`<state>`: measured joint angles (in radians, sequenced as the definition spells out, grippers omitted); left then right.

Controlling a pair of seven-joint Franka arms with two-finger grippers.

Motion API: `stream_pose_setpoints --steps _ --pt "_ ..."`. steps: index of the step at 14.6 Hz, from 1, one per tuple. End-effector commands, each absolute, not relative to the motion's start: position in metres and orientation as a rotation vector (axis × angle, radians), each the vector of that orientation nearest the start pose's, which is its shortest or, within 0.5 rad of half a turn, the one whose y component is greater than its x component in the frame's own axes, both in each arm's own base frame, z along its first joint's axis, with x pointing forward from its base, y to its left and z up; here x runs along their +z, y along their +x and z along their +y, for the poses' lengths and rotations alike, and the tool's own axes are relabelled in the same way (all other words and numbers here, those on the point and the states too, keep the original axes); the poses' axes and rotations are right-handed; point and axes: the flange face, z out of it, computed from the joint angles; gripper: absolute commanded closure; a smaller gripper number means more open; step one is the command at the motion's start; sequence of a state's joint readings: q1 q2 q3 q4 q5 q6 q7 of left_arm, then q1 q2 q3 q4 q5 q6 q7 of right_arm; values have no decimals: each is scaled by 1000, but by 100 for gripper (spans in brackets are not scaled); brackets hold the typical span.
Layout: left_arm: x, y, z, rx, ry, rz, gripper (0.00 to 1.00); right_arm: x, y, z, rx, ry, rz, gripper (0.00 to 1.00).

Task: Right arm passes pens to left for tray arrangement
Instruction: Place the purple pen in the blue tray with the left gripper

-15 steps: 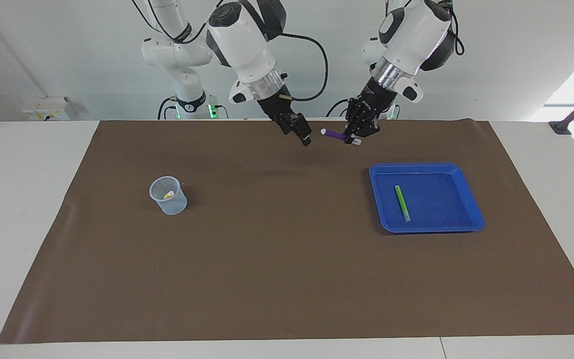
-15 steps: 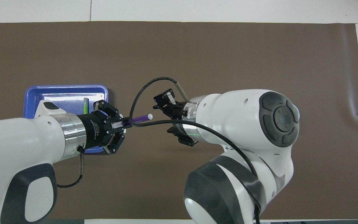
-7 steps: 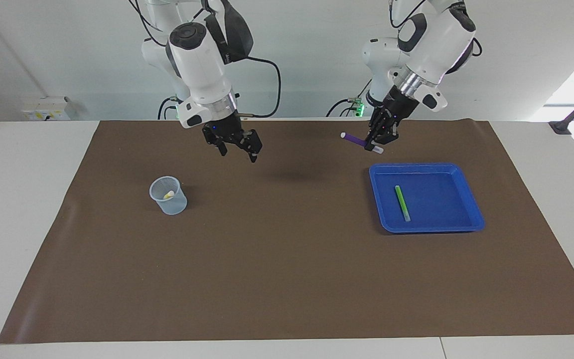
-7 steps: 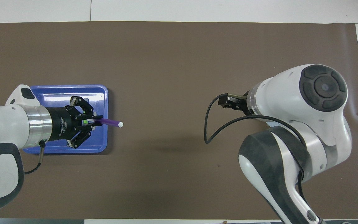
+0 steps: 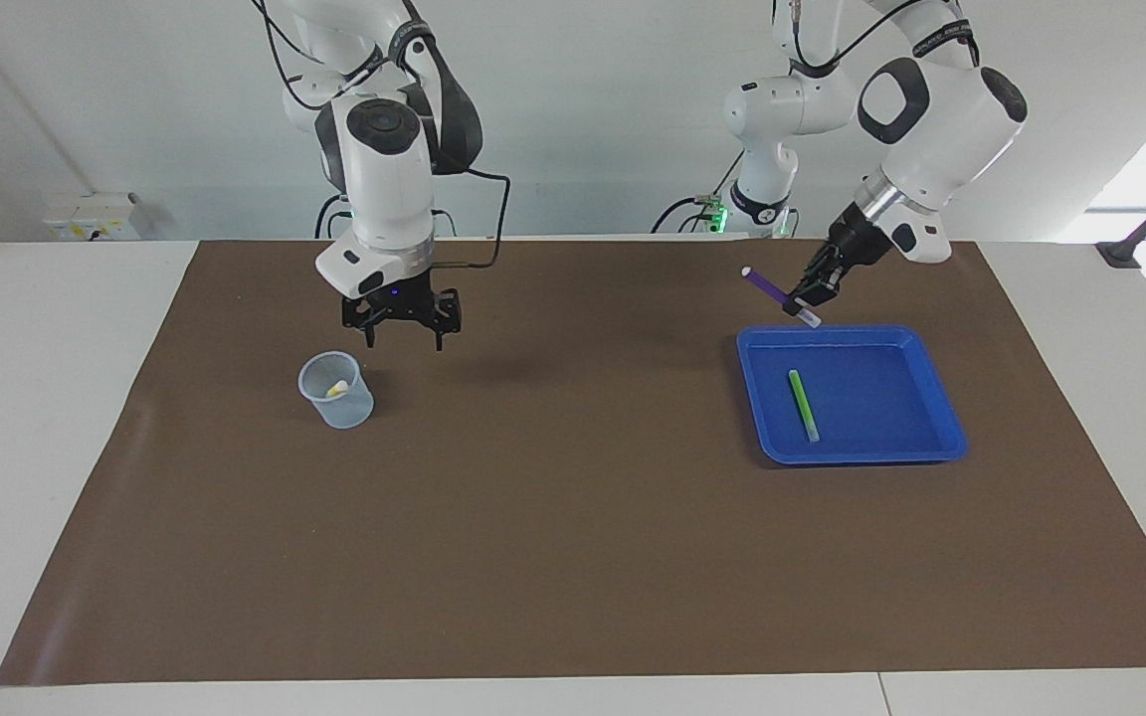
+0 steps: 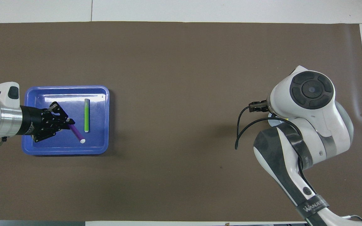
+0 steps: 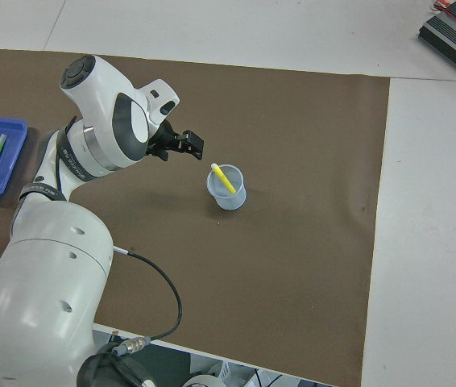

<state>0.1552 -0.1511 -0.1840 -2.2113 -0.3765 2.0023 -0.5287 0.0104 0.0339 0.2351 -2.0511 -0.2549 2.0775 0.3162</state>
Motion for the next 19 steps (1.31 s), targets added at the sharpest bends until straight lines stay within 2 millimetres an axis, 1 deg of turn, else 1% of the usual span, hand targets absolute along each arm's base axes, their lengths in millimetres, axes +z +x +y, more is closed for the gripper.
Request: stream_pose_setpoints --steps 1,2,3,4,5,6,8,10,11,12,14,17,18,19 --pt "398 522 -21 215 -3243 -725 100 406 541 100 -117 -3349 -142 13" --pt "382 532 -15 190 -3237 -561 100 398 542 94 -116 -3345 -155 16" --pt "369 540 -8 166 -3226 -432 100 393 540 91 -131 -3343 -160 17" --pt "358 548 5 152 -3214 -355 100 390 539 86 -143 -3356 -175 20" --pt "351 556 11 145 -3200 -274 100 390 540 77 -157 -3365 -170 22" --pt "348 565 12 141 -3183 -210 100 389 540 73 -159 -3366 -163 23" --pt "335 574 9 137 -3147 -121 100 385 536 71 -146 -3370 -164 25" --pt "327 576 6 111 -3139 -88 100 384 536 69 -154 -3396 -197 27" --pt "326 577 6 109 -3142 -75 100 385 535 69 -155 -3397 -196 31" --pt "325 576 6 106 -3142 -74 100 386 536 70 -158 -3397 -196 36" --pt "323 575 7 97 -3143 -76 100 386 536 70 -160 -3399 -196 57" --pt "318 573 6 87 -3144 -73 100 386 536 70 -167 -3419 -223 95" --pt "316 571 7 89 -3144 -73 100 387 536 70 -167 -3420 -222 100" --pt "315 571 6 89 -3145 -74 91 388 537 70 -168 -3421 -220 100"
